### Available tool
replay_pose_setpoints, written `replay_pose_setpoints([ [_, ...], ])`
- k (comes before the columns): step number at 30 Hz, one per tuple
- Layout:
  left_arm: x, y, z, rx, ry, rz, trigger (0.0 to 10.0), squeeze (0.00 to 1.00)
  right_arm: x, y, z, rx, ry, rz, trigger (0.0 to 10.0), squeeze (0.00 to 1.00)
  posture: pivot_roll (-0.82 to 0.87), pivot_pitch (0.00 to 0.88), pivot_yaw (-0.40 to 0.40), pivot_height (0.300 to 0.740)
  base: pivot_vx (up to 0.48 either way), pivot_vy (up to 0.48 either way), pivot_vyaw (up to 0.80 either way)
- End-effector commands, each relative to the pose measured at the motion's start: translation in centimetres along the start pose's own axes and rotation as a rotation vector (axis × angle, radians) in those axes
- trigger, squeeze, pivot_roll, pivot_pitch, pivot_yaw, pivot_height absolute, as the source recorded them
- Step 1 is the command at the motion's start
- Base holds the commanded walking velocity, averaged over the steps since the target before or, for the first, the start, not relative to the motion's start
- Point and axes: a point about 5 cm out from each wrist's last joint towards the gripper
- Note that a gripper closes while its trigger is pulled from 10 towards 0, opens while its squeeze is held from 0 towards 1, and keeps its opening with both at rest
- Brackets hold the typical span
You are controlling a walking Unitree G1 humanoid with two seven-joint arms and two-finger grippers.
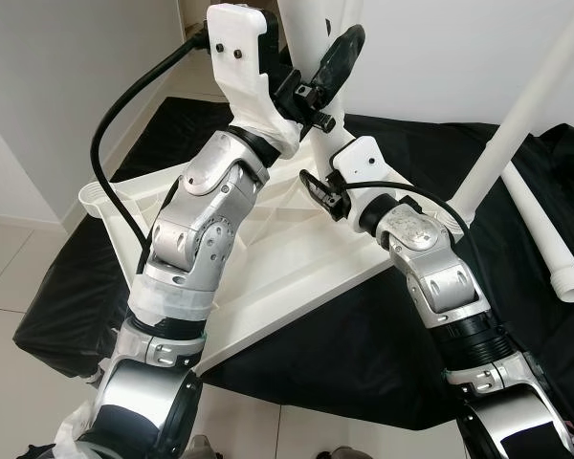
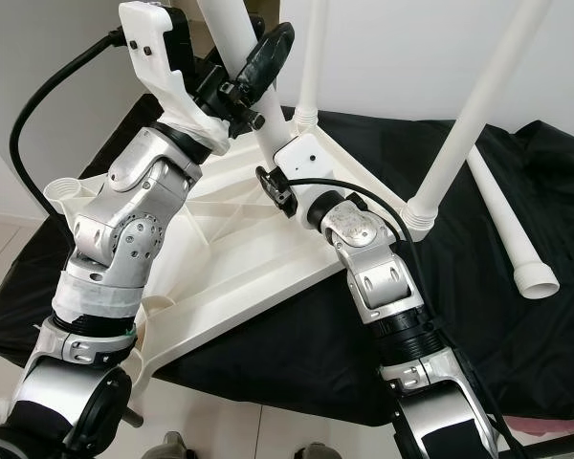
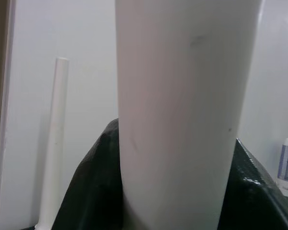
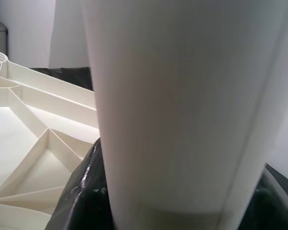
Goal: Building children table
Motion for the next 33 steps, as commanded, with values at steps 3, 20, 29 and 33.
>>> replay_pose_setpoints([
  [3, -0.2, -1.3, -2.1, 0.051, -0.134, 0.054, 10.0, 1.00, -0.3, 0.4, -0.1, -0.012, -0.036, -0.008, 10.0, 0.00, -0.05, 0.000, -0.011, 0.740, 0.000, 0.000, 0.00],
  [20, 1.4, -0.5, -1.4, -0.054, -0.262, 0.146, 10.0, 0.00, 0.3, -2.1, -0.4, -0.308, -0.405, 0.091, 10.0, 0.00, -0.04, 0.000, 0.012, 0.740, 0.000, 0.000, 0.00],
  [29, 2.9, -0.2, 2.1, -0.165, -0.161, 0.213, 10.0, 0.00, 1.2, -2.4, -0.8, -0.344, -0.469, 0.063, 10.0, 0.00, -0.03, 0.000, 0.025, 0.740, 0.000, 0.000, 0.00],
  [33, 4.3, -0.5, 3.9, -0.225, -0.081, 0.267, 10.0, 0.00, 2.1, -2.4, -1.1, -0.360, -0.509, 0.039, 10.0, 0.00, -0.03, 0.000, 0.018, 0.740, 0.000, 0.000, 0.00],
])
Point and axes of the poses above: a point about 5 cm out from each wrist's last joint towards the gripper, its own x axis pointing back from the gripper into the wrist, its own y axis along the axis of the wrist's last joint, z = x × y, and after that the axes turned 1 degree about x, right-handed
